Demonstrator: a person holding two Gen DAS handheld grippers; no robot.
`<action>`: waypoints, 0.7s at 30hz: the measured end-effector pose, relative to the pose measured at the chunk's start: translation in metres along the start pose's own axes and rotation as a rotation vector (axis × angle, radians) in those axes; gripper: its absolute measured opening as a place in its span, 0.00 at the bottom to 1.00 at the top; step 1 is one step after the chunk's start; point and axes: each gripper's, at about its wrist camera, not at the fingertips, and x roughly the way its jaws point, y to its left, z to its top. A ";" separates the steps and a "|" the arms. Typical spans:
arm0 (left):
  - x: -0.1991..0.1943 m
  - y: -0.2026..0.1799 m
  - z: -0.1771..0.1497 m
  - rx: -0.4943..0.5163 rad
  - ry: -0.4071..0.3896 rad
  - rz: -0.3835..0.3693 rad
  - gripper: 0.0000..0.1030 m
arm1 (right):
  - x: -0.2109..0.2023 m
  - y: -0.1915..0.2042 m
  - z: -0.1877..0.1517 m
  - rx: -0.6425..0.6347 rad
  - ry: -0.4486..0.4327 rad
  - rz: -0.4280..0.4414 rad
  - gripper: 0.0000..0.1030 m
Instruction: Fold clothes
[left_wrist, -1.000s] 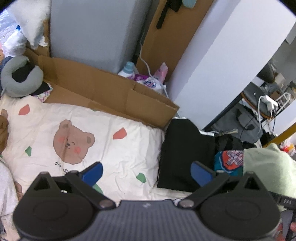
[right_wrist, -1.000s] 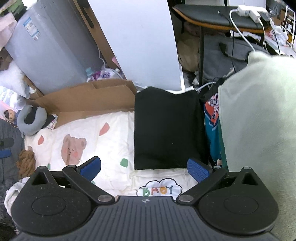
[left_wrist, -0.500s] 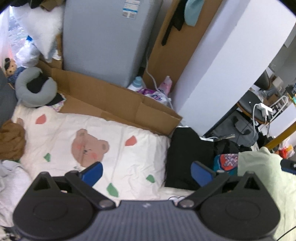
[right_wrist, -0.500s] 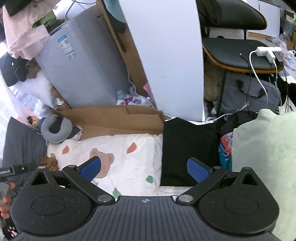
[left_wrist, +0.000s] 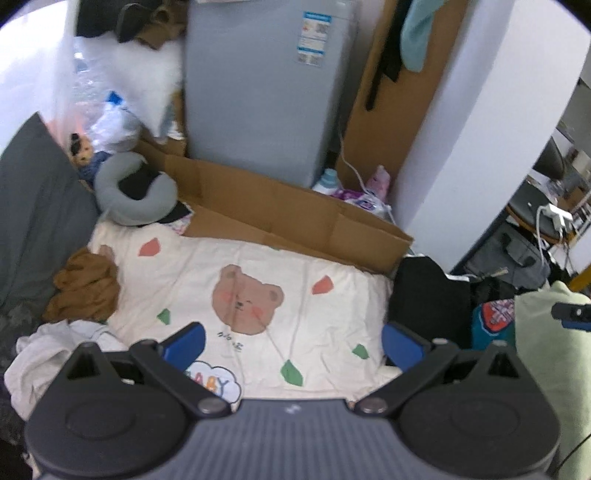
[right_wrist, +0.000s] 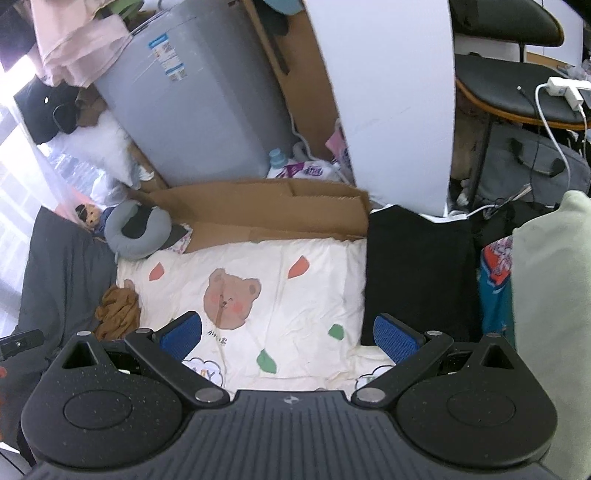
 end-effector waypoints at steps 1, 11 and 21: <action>-0.002 0.001 -0.006 -0.004 -0.016 0.012 1.00 | 0.003 0.005 -0.004 -0.009 0.004 0.004 0.99; -0.007 0.009 -0.051 -0.060 -0.057 0.094 1.00 | 0.033 0.046 -0.034 -0.089 0.013 0.056 0.99; 0.013 0.002 -0.085 -0.091 -0.065 0.122 1.00 | 0.058 0.057 -0.059 -0.122 0.038 0.063 0.99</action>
